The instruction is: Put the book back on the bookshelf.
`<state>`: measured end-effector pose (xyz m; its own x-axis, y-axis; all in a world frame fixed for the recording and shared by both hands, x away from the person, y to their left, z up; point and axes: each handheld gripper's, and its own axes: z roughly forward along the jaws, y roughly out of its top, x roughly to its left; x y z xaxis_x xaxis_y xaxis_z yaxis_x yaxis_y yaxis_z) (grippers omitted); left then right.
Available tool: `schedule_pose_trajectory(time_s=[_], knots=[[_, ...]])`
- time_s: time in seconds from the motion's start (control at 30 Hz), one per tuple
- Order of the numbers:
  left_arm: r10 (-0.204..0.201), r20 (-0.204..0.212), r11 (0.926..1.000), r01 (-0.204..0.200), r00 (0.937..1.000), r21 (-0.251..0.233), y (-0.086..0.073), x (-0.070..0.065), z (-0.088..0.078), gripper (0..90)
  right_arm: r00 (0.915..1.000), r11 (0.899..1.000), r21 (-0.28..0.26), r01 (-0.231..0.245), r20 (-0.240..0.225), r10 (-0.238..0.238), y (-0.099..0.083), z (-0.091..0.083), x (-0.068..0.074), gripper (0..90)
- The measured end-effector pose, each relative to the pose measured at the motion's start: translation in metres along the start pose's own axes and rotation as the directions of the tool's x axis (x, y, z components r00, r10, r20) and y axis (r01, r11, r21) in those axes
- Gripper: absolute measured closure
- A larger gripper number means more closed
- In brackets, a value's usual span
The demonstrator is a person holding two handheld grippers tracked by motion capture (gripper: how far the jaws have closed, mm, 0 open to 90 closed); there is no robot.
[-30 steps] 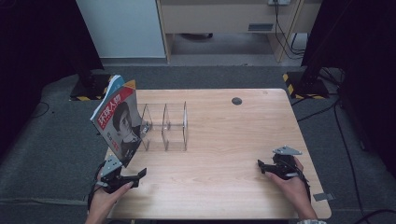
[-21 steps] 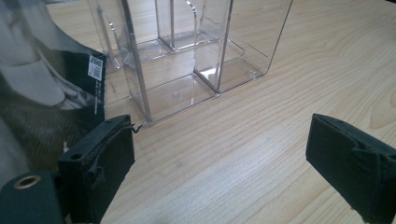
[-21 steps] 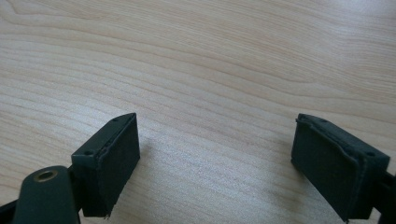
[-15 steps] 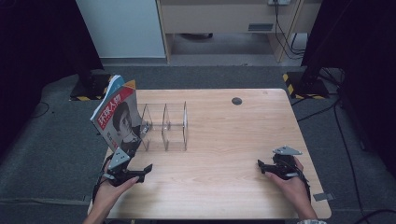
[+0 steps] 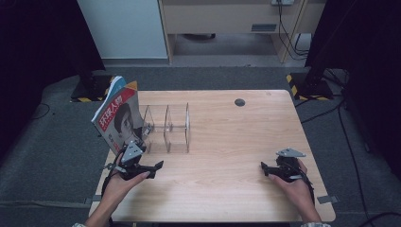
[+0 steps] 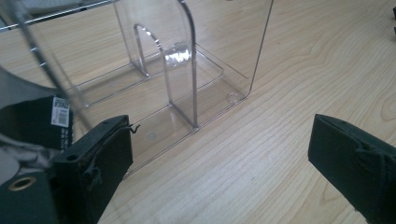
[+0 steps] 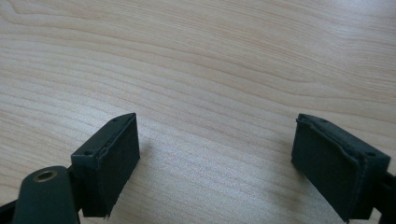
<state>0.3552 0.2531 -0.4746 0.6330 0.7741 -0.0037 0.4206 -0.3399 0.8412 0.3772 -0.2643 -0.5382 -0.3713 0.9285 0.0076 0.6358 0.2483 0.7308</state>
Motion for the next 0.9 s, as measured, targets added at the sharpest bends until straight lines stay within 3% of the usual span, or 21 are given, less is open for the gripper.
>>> schedule_pose_trajectory(time_s=[0.3, 0.9], knots=[[0.053, 0.032, 0.9982, -0.054, 0.9981, 0.028, 0.012, -0.016, 0.022, 5.4, 1.0000, 1.000, -0.001, -0.003, 0.002, 0.003, 0.000, 0.000, 0.000, 15.3], [0.095, 0.099, 0.9918, -0.103, 0.9906, 0.077, 0.030, -0.050, 0.062, 5.3, 1.0000, 1.000, -0.001, -0.003, 0.001, 0.003, 0.000, 0.000, 0.000, 15.0]])
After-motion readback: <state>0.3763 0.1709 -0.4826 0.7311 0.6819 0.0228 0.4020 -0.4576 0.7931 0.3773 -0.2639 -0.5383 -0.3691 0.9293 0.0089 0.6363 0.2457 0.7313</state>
